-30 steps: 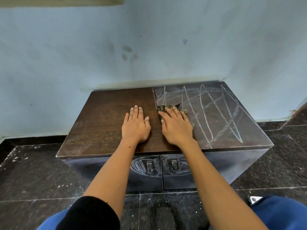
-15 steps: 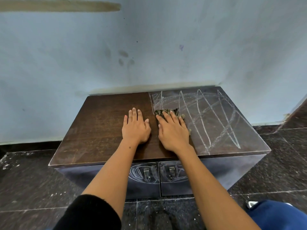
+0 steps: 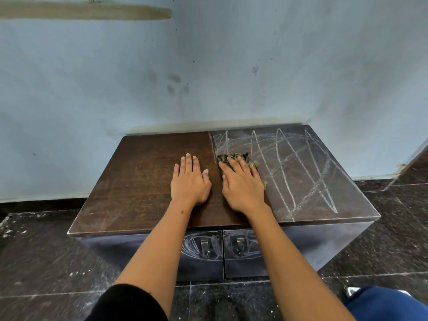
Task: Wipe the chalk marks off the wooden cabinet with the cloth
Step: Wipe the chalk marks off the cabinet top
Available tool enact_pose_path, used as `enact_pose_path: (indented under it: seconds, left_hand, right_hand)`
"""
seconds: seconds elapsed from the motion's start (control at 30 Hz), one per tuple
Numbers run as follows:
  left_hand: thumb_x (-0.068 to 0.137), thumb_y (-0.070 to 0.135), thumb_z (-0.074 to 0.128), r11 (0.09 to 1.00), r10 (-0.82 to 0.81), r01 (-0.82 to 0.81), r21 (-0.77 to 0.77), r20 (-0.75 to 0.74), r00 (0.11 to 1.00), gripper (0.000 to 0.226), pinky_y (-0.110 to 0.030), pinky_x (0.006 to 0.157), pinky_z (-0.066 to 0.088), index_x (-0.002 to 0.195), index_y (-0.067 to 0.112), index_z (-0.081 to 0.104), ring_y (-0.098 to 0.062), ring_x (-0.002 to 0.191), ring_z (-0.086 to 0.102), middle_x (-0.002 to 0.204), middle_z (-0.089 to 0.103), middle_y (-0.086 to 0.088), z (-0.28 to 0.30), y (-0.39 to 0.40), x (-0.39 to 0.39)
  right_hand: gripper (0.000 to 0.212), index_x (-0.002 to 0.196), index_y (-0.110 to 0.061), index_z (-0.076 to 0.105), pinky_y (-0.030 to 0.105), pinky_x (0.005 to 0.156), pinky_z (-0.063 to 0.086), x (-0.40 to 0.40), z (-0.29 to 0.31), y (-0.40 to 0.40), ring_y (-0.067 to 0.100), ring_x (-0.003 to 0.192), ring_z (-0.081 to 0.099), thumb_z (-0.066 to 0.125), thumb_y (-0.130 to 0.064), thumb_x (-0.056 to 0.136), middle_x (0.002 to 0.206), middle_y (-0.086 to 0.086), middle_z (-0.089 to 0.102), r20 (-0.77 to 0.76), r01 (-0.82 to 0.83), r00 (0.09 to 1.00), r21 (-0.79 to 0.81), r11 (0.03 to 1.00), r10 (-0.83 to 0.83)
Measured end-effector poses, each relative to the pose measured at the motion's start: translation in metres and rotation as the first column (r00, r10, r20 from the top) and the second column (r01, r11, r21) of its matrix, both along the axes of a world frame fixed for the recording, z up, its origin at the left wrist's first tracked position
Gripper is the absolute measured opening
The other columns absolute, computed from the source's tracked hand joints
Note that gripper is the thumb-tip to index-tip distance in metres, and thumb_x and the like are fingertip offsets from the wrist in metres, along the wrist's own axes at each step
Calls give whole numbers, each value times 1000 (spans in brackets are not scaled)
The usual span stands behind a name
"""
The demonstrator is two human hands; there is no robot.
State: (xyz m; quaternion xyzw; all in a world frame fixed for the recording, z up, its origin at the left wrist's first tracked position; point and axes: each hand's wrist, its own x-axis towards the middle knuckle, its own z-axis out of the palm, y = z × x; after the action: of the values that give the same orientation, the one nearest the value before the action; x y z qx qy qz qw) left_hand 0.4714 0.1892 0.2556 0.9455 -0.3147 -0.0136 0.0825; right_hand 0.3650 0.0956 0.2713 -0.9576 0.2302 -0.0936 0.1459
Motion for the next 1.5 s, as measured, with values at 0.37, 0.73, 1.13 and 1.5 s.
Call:
enact_pose_path:
  seconds: [0.37, 0.73, 1.13, 1.5]
  left_hand:
    - [101, 37, 15, 1000, 2, -2, -5, 9, 1000, 59, -38, 118, -2, 151, 7, 6, -23, 146, -3, 159, -1, -11, -1, 0, 1]
    - [100, 38, 15, 1000, 5, -5, -9, 20, 1000, 60, -39, 118, -1, 150, 7, 6, -23, 146, -3, 159, -1, -12, -4, -1, 3]
    - [100, 38, 15, 1000, 9, -8, -26, 39, 999, 59, -37, 117, -2, 151, 8, 6, -22, 146, -3, 159, 0, -10, -7, -1, 4]
    - [101, 37, 15, 1000, 5, -5, -11, 21, 1000, 59, -37, 118, -2, 151, 8, 5, -22, 146, -4, 159, -1, -10, -4, 0, 1]
  right_hand:
    - [47, 146, -30, 27, 41, 118, 4, -7, -6, 7, 16, 146, 5, 27, -31, 100, 157, -5, 18, 23, 39, 999, 3, 999, -39]
    - [47, 145, -31, 30, 41, 117, 5, -17, -16, 16, 16, 145, 8, 29, -31, 98, 156, -5, 22, 62, 92, 994, -24, 995, -90]
    - [50, 145, -31, 31, 42, 116, 6, -23, -18, 24, 16, 145, 11, 35, -24, 95, 155, -6, 23, 71, 79, 995, -82, 993, -74]
    - [49, 142, -35, 34, 40, 114, 12, 7, -10, 13, 15, 144, 14, 39, -24, 95, 155, -8, 24, 71, 68, 995, -23, 997, -66]
